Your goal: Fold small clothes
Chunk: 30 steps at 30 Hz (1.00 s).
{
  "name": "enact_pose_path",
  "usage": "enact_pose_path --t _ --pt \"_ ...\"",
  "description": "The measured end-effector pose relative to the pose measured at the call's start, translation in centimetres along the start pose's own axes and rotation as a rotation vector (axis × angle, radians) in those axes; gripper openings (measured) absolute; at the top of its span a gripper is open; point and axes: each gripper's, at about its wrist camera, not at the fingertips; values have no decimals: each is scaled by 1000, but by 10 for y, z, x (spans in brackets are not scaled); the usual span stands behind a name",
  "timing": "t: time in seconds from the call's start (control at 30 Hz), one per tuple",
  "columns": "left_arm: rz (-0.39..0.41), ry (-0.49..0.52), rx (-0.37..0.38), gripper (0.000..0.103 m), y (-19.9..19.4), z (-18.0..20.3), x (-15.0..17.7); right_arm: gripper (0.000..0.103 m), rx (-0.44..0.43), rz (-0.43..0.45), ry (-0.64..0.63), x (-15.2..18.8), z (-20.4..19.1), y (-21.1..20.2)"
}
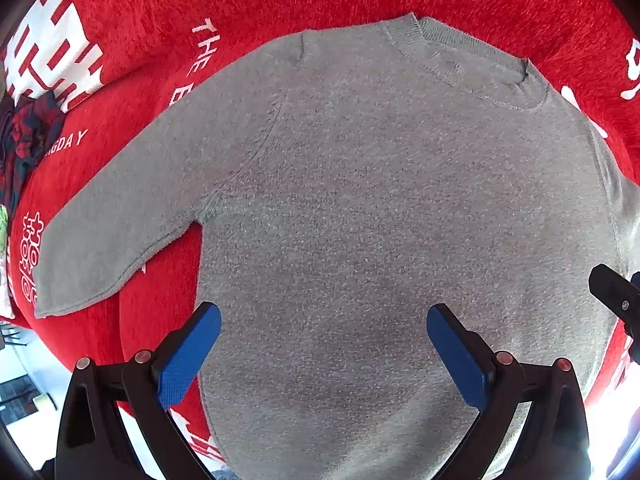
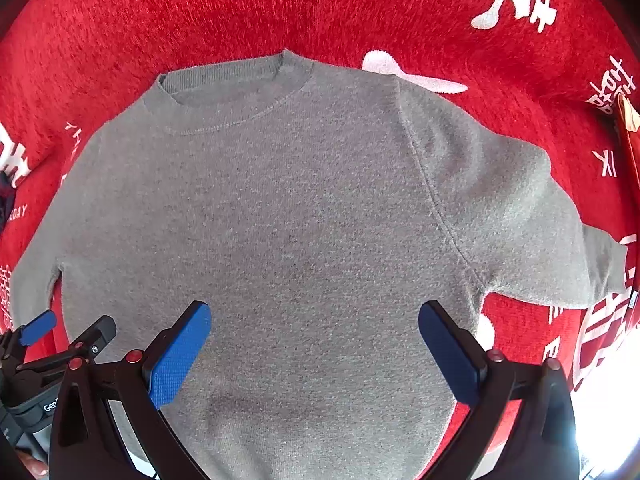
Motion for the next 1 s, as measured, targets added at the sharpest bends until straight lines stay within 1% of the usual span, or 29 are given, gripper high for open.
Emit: enact_pose_path --t 0.33,1.0 --pt "0 1 -2 103 1 0 3 103 2 5 -4 0 -2 1" --pt "-5 10 -8 103 11 -13 3 103 2 -12 -6 3 -7 6"
Point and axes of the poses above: each gripper's, at about its wrist camera, not at the fingertips, and y roughly the way its jaws point, z to its right, x to its underside, and after that the axes turned 6 degrees about z, right-handed
